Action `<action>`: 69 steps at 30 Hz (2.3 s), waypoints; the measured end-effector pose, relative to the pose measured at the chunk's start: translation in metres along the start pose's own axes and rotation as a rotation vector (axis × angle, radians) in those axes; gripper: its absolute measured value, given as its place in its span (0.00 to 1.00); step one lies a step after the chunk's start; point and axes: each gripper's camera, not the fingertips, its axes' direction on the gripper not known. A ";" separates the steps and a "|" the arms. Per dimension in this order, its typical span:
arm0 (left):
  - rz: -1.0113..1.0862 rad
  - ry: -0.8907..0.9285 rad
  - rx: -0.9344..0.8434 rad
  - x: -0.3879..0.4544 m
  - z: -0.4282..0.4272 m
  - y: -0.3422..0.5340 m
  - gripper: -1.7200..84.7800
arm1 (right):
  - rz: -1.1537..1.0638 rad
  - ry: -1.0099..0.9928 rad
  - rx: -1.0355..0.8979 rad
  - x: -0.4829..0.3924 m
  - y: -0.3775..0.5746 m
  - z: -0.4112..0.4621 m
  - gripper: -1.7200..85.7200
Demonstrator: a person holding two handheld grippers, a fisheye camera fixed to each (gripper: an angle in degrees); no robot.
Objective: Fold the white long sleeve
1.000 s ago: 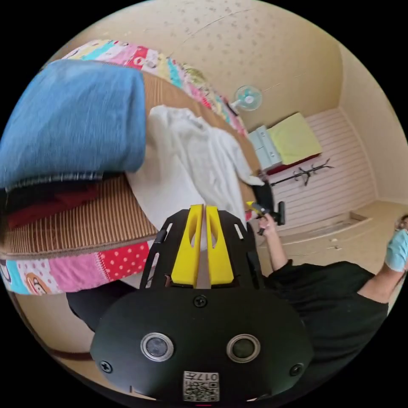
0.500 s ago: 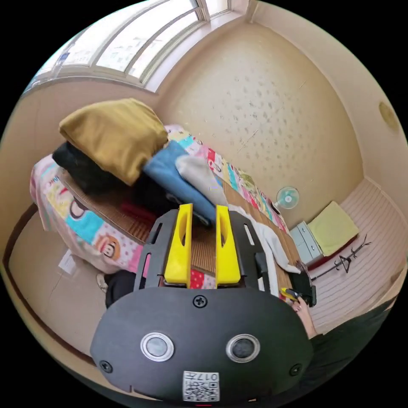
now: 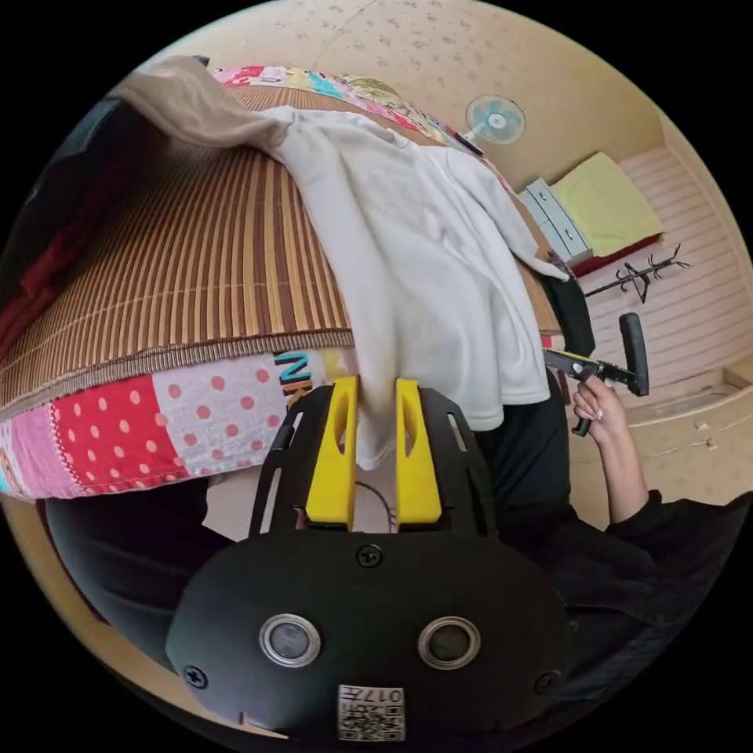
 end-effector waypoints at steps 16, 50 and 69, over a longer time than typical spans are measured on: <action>0.108 0.100 -0.103 -0.053 -0.136 0.094 0.11 | -0.341 -0.341 0.135 0.090 0.117 -0.098 0.06; -0.202 0.502 0.236 -0.044 -0.164 0.118 0.11 | 0.735 -0.171 0.734 0.385 0.095 -0.107 0.07; -0.208 0.437 0.294 -0.010 -0.182 0.119 0.11 | 0.482 -0.308 0.873 0.305 -0.029 -0.159 0.06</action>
